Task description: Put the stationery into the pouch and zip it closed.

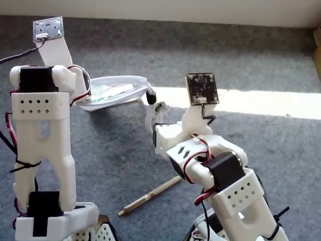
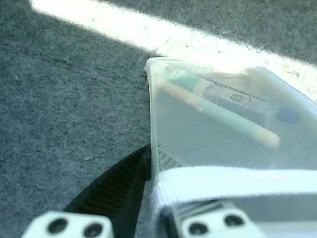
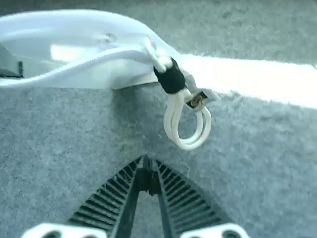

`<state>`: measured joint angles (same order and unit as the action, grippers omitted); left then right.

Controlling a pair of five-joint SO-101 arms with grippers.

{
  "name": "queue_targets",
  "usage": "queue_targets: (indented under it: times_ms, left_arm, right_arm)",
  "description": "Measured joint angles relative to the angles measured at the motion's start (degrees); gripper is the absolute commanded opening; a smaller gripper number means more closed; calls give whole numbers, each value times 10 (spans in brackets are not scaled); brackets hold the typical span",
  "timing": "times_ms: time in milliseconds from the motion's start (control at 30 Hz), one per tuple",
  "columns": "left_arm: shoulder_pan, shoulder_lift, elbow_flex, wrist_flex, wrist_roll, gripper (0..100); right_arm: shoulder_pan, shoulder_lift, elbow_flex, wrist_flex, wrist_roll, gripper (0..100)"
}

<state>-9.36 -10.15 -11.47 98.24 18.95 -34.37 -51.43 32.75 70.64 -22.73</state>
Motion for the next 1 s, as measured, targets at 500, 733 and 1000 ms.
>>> queue_targets:
  times_ms: [500, 733, 1000]
  left_arm:
    - [-9, -1, 5, -13, 1, 6]
    - [-9, -1, 5, -13, 1, 6]
    - [-9, -1, 5, -13, 1, 6]
  right_arm:
    - [-26, -65, 250, 18, -148, 11]
    - [-94, -65, 256, 4, -185, 11]
    - [-88, 62, 256, 0, -186, 11]
